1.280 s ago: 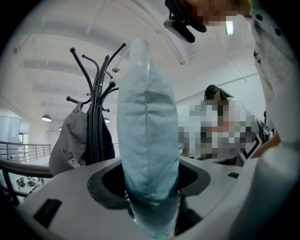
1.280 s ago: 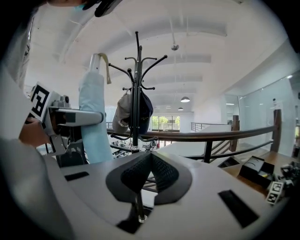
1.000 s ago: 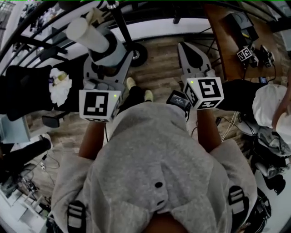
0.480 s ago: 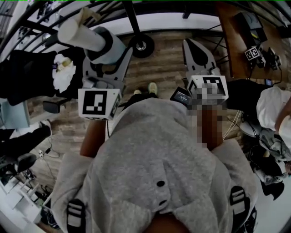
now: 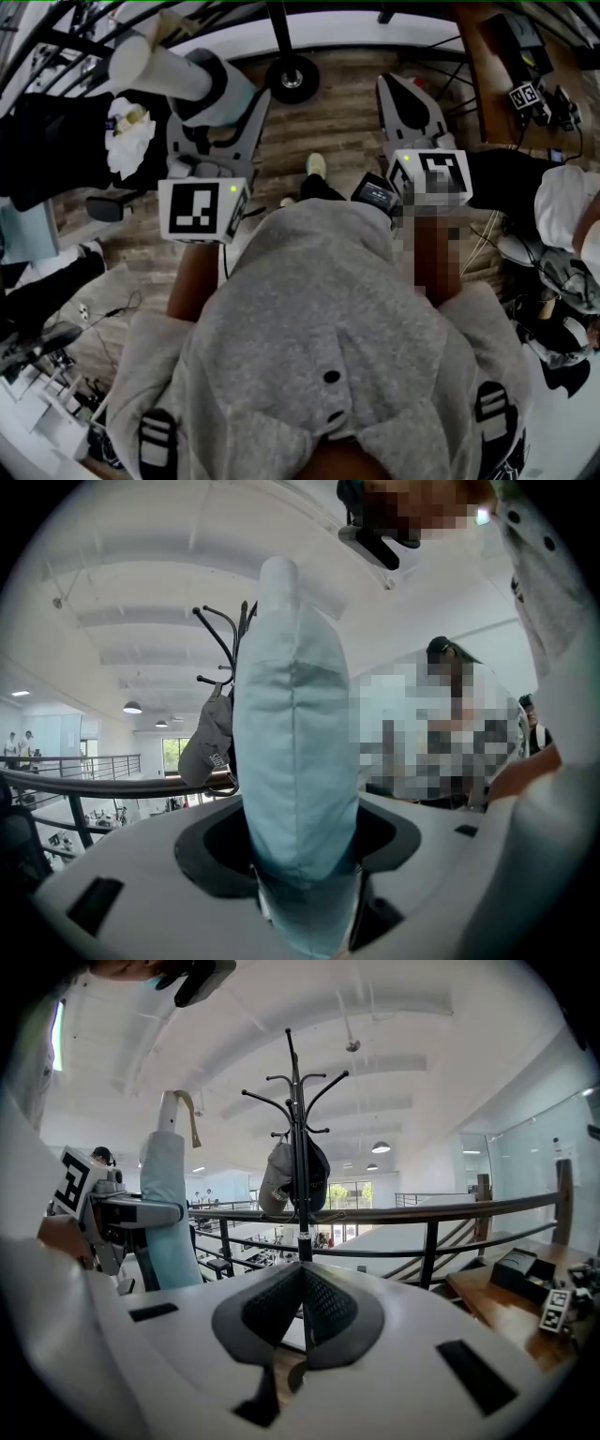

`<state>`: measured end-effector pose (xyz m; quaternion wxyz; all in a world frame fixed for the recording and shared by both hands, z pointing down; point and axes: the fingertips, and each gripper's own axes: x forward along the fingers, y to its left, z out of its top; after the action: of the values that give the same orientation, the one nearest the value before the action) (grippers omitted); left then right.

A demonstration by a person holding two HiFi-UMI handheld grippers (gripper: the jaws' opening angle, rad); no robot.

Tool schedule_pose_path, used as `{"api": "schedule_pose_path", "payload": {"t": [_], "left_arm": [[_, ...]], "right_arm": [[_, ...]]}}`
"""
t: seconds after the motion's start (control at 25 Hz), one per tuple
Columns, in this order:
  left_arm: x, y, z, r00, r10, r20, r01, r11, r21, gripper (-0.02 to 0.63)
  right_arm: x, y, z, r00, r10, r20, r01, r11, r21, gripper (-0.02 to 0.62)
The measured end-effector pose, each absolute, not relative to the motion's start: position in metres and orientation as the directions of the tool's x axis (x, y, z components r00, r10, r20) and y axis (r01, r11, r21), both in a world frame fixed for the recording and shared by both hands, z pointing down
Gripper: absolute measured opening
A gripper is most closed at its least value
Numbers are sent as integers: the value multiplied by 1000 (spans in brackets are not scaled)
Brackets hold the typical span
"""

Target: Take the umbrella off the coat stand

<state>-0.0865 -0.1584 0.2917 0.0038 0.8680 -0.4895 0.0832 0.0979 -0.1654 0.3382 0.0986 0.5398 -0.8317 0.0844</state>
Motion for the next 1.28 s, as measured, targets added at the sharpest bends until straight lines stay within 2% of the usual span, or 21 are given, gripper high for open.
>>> {"api": "schedule_pose_path", "payload": {"t": [0.68,1.28], "left_arm": [[-179,-20,299,484,-867,118,-871,-491,-33,279],[-162,46,296,488,-864,122,-870,-493,-9,279]], "right_arm": [[6,-31,337,-397,-868,299,-904,426,35,9],[26,31,318,-386,-873,298,-905,421,60,9]]}}
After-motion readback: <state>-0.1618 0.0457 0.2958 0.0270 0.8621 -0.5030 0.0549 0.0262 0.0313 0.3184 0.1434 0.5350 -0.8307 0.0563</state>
